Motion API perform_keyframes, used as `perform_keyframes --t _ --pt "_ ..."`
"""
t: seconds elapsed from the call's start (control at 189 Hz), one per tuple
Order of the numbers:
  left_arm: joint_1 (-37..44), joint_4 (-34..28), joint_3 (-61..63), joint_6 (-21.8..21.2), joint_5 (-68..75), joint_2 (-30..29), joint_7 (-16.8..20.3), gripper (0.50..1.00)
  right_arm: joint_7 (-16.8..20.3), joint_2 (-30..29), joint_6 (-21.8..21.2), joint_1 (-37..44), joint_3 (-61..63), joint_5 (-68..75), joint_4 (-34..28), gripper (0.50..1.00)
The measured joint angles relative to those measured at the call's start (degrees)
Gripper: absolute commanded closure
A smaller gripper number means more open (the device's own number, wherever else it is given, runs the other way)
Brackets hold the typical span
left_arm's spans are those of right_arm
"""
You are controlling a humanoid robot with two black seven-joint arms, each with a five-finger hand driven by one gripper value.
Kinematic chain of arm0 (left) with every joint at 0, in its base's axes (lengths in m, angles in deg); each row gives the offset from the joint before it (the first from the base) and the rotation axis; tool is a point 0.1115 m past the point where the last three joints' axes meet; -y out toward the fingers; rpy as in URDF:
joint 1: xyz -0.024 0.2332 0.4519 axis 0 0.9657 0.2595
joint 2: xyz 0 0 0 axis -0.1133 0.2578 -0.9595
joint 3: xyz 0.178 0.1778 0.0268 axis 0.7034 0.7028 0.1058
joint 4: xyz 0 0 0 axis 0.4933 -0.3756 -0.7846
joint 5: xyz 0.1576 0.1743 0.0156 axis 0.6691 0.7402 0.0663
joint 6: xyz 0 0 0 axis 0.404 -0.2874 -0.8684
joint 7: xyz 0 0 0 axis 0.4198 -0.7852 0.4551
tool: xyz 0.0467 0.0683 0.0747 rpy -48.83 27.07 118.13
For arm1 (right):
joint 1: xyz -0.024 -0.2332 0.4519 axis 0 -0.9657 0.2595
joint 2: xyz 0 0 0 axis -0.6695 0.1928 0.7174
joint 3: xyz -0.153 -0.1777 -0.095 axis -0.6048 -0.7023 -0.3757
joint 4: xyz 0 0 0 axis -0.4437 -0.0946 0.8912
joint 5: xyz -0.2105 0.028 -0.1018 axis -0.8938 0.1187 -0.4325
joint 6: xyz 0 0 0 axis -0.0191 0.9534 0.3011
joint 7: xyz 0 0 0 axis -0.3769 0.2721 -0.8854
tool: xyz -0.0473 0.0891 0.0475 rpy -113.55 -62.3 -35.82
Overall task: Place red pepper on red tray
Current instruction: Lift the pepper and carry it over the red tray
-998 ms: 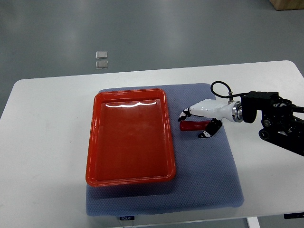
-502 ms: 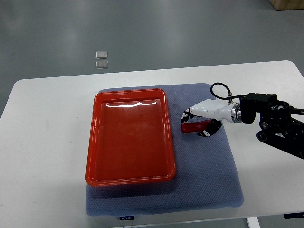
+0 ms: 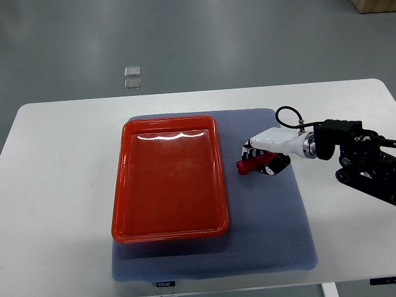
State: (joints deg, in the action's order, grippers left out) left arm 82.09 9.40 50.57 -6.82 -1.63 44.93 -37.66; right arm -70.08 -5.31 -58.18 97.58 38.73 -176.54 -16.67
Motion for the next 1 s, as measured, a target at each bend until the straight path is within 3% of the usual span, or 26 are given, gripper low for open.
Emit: perform_keyframes --t 0.402,0.697,0.998 --pt "0.0 0.0 0.0 -0.02 0.0 0.0 0.0 0.5 -0.27 -2.98 1.67 7.68 0.14 1.02 -0.3 1.0" --pt "0.0 0.0 0.0 -0.03 0.0 0.0 0.0 0.5 -0.62 -13.3 1.05 11.32 -1.94 0.07 0.14 1.0" --pt "-0.01 0.0 0.0 -0.03 0.0 0.0 0.0 0.5 -0.51 -24.39 1.13 12.46 -4.27 -2.68 8.12 0.991"
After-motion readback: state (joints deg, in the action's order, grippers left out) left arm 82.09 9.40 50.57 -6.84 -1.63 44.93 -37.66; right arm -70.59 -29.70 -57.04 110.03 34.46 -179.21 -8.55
